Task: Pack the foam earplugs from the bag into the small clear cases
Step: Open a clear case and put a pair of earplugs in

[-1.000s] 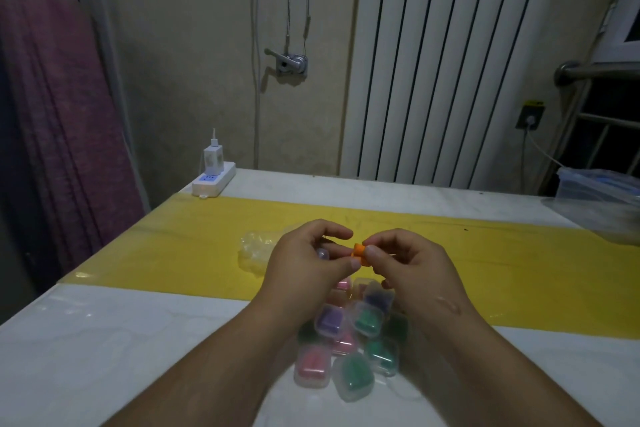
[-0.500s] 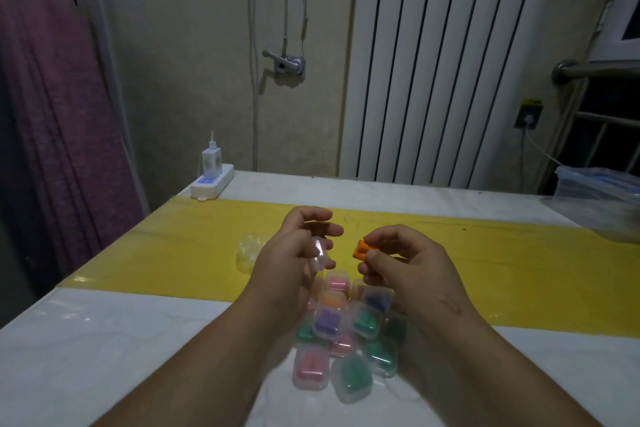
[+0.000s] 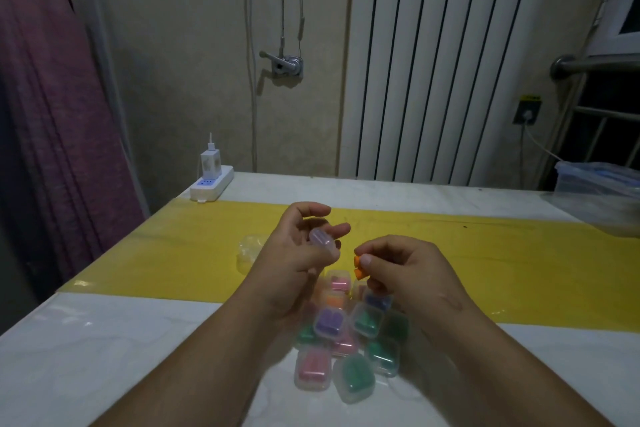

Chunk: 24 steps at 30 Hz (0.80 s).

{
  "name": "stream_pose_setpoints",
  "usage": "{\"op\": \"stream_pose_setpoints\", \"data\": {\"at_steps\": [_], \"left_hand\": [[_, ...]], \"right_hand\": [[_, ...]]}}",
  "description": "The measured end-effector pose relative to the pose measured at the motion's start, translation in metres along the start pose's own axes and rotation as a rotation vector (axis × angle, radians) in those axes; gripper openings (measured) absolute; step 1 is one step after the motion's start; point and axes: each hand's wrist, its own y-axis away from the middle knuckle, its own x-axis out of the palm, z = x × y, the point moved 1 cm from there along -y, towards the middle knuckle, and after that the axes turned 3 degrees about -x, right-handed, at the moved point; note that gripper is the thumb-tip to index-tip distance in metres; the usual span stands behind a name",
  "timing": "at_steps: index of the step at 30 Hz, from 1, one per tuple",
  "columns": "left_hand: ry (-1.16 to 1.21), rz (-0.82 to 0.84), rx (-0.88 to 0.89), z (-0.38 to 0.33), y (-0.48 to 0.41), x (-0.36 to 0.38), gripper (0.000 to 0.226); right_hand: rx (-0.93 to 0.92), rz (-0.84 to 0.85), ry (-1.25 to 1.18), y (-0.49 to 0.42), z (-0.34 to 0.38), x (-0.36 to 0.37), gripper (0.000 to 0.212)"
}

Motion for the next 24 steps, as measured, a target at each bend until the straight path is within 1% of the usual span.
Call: {"op": "stream_pose_setpoints", "data": {"at_steps": [3, 5, 8, 12, 15, 18, 20, 24], "left_hand": [[0.018, 0.085, -0.021, 0.001, 0.004, 0.005, 0.046], [-0.054, 0.090, -0.005, 0.000, 0.007, 0.009, 0.037], [-0.140, 0.066, 0.014, -0.002, 0.008, 0.010, 0.033], [-0.144, 0.020, 0.051, -0.003, 0.006, 0.009, 0.031], [-0.112, 0.005, 0.014, -0.001, 0.005, 0.008, 0.022], [-0.142, -0.031, -0.010, 0.000, 0.005, 0.009, 0.020], [-0.206, -0.050, -0.009, -0.001, 0.007, 0.010, 0.018], [-0.366, -0.078, 0.068, -0.002, 0.009, 0.012, 0.016]], "right_hand": [[0.012, 0.079, -0.037, 0.002, -0.001, 0.004, 0.018], [-0.003, 0.092, -0.095, 0.002, 0.000, 0.005, 0.019], [-0.021, 0.061, -0.126, 0.001, 0.002, 0.003, 0.015], [-0.030, 0.026, -0.081, 0.000, 0.001, 0.001, 0.016], [-0.035, 0.013, -0.077, 0.000, -0.001, 0.000, 0.019], [-0.051, -0.006, -0.106, -0.001, 0.000, -0.001, 0.014], [-0.060, -0.012, -0.109, -0.002, 0.000, -0.002, 0.012], [-0.084, -0.019, -0.090, -0.002, -0.001, -0.003, 0.014]]}}
